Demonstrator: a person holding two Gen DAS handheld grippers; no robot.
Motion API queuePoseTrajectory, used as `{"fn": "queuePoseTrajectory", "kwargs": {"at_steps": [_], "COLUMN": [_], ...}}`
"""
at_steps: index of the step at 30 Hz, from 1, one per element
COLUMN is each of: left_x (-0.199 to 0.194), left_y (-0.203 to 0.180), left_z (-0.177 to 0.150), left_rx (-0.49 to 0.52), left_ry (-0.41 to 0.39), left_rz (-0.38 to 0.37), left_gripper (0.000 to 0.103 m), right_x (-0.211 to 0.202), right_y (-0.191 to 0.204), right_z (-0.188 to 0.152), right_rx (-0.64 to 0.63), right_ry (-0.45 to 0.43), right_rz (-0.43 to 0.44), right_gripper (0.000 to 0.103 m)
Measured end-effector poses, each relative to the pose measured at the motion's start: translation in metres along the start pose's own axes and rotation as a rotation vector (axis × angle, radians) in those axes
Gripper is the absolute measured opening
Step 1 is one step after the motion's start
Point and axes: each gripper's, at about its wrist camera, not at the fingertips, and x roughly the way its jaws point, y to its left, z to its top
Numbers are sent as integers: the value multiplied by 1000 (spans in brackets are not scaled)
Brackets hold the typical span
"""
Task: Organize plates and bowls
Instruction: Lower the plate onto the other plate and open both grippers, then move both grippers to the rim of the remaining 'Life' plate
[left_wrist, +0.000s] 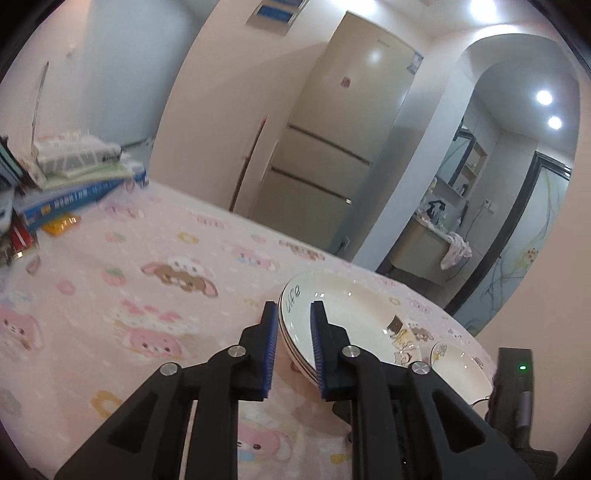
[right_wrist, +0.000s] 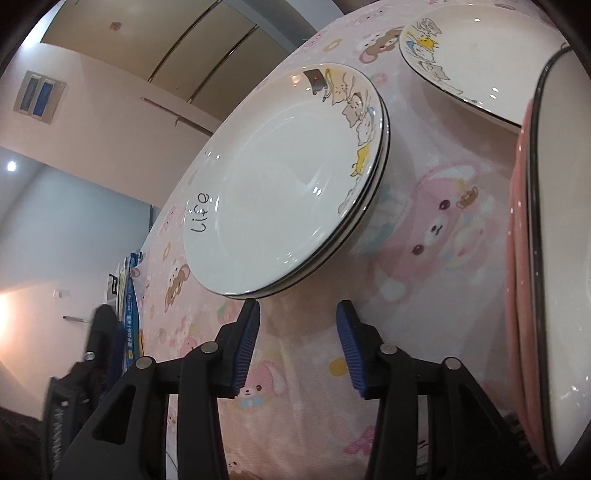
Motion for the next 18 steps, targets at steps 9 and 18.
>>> {"fn": "queuePoseTrajectory", "kwargs": {"at_steps": [9, 18], "left_x": [-87, -149], "left_y": [-25, -86], "left_z": [20, 26], "left_rx": [158, 312], "left_ry": [-294, -406], "left_rz": [55, 86], "left_gripper": [87, 103], "right_x": [-57, -163], "right_y": [28, 30], "right_z": [-20, 14], "right_rx": [-166, -353], "right_ry": [-171, -286], "right_rz": [90, 204], "right_gripper": [48, 56]}}
